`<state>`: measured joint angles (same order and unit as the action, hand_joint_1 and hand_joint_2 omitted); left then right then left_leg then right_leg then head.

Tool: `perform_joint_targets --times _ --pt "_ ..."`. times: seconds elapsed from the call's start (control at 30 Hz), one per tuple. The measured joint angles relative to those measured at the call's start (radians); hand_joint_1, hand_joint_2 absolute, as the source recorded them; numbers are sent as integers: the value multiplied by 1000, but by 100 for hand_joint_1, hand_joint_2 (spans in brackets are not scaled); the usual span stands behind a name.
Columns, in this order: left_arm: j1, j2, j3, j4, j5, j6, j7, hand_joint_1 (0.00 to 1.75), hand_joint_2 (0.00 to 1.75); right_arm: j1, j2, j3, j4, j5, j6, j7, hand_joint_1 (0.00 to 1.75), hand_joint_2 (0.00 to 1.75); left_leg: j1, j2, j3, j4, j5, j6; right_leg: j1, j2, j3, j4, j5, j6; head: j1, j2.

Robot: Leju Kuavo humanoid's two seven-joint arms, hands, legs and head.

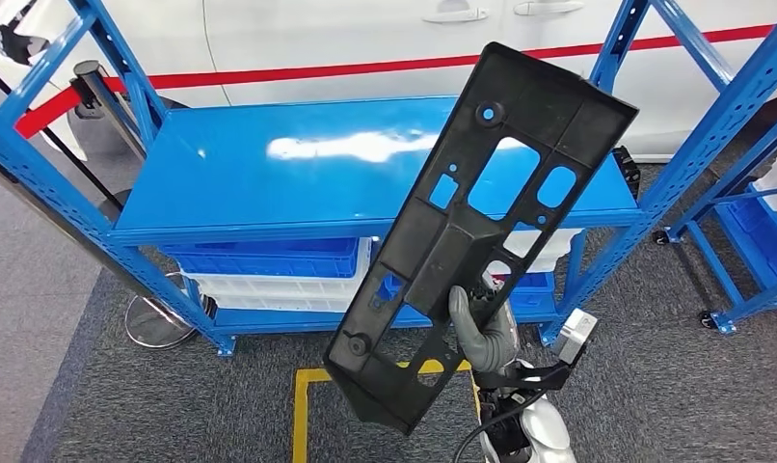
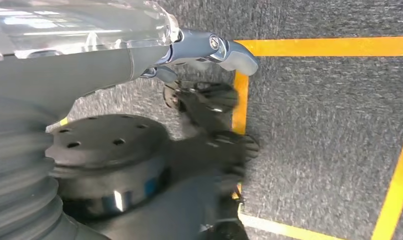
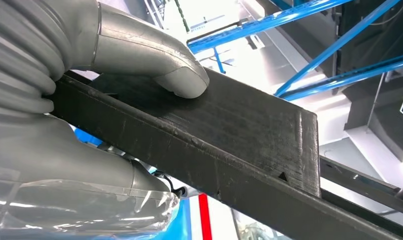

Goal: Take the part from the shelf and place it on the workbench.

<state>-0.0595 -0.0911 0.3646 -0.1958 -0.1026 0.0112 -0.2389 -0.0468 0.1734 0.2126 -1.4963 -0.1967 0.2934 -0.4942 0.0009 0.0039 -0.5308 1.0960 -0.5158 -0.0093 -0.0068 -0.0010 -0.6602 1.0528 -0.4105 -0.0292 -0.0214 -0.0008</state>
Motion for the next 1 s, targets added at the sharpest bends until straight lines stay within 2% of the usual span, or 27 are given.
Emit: perform_joint_targets --times 0.03,0.07,0.13,0.17,0.2,0.23,0.3,0.33,0.37,0.4,0.43,0.47,0.5,0.53,0.57,0.63,0.7,0.77,0.83,0.87,0.97,1.0 --pt "-2 4 -1 0 -3 -1 0 0 175 2 3 -4 0 -3 2 -1 175 175 -4 -1 34 -54 -4 6 -1 -1 -2 -2 8 4 0 0" --pt "-4 7 -2 -1 -7 -2 0 0 175 4 5 -9 0 -6 5 -2 175 175 -8 -1 51 -87 -10 12 -3 -2 -2 -5 17 10 -1 0" --pt "-5 12 -4 -1 -14 -4 0 0 175 13 9 -18 0 -13 11 -7 175 175 -12 -1 50 -104 5 21 -7 -4 -1 -16 35 23 -4 0" --pt "-6 13 -6 -1 -18 -4 -1 0 175 19 10 -24 0 -17 14 -11 175 175 -11 1 47 -114 19 27 -8 -3 -4 -16 32 28 -6 0" --pt "-6 15 -8 -1 -21 -4 -1 0 175 26 10 -30 -1 -22 16 -14 175 175 -8 3 41 -124 35 33 -8 -2 -11 -3 8 33 -5 0" --pt "-6 16 -10 -1 -24 -2 -2 0 175 33 10 -37 -2 -28 19 -17 175 175 -4 5 33 -132 51 37 -8 -1 -23 30 -32 36 -5 0" --pt "-5 19 -12 -1 -27 1 -3 0 175 48 10 -51 -3 -42 24 -19 175 175 -3 7 5 -134 77 40 -9 0 -54 149 -133 44 -5 0" --pt "-5 20 -13 -1 -27 4 -1 0 175 57 10 -57 -3 -47 26 -19 175 175 -3 7 -10 -132 87 38 -10 0 -64 207 -159 47 -5 0" --pt "-5 20 -13 -1 -28 8 1 0 175 65 11 -61 -3 -53 28 -20 175 175 -2 8 -26 -129 97 37 -12 0 -63 244 -161 51 -5 0" --pt "-4 20 -14 -1 -28 13 7 0 175 72 11 -66 -3 -58 27 -22 175 175 -1 8 -42 -124 105 34 -14 0 -47 249 -144 54 -5 0" --pt "-4 20 -14 -1 -30 21 16 0 175 77 11 -70 -3 -62 24 -25 175 175 1 9 -58 -116 112 30 -17 0 -10 215 -118 56 -5 0" --pt "-4 20 -15 -1 -32 29 27 0 175 80 12 -73 -2 -66 17 -28 175 175 2 9 -74 -105 117 25 -21 -1 40 153 -102 59 -5 0" --pt "-4 20 -15 -1 -35 36 38 0 175 83 14 -77 -2 -70 9 -32 175 175 2 8 -88 -92 121 20 -21 0 90 85 -102 58 -5 0" --pt "-3 21 -15 -1 -37 42 48 0 175 86 16 -80 -1 -73 2 -35 175 175 1 7 -98 -81 124 15 -20 1 125 36 -107 52 -6 0" --pt "-1 21 -15 -1 -38 49 56 0 175 90 18 -84 0 -78 -1 -39 175 175 0 6 -104 -72 126 10 -19 3 143 6 -119 45 -6 0" --pt "2 22 -15 -1 -41 62 66 0 175 99 22 -89 5 -86 -3 -50 175 175 0 5 -109 -66 135 -1 -15 7 139 4 -120 27 -6 0" --pt "3 22 -16 -1 -44 70 71 0 175 103 24 -91 8 -88 -4 -58 175 175 2 5 -112 -65 142 -8 -12 7 134 5 -118 21 -5 0" --pt "3 22 -16 -1 -44 72 71 0 175 103 24 -92 9 -88 -4 -59 175 175 2 5 -113 -66 143 -9 -12 7 134 6 -117 19 -4 0" --pt "5 22 -16 -1 -44 76 73 0 175 105 25 -93 11 -88 -6 -67 175 175 4 4 -115 -63 142 -12 -13 5 128 3 -111 13 -4 0" --pt "7 21 -16 0 -45 80 74 0 175 106 27 -94 15 -86 -12 -82 175 175 6 3 -123 -45 116 -16 -15 4 119 2 -102 7 -4 0" --pt "13 17 -15 0 -40 84 72 0 175 106 36 -101 43 -69 -44 -124 175 175 10 1 -173 166 -58 -26 -9 2 51 2 -47 -7 -6 0" --pt "13 15 -15 0 -37 81 70 0 175 105 37 -102 54 -65 -45 -123 175 175 9 1 -170 217 -79 -24 -5 2 29 3 -31 -8 -6 0"
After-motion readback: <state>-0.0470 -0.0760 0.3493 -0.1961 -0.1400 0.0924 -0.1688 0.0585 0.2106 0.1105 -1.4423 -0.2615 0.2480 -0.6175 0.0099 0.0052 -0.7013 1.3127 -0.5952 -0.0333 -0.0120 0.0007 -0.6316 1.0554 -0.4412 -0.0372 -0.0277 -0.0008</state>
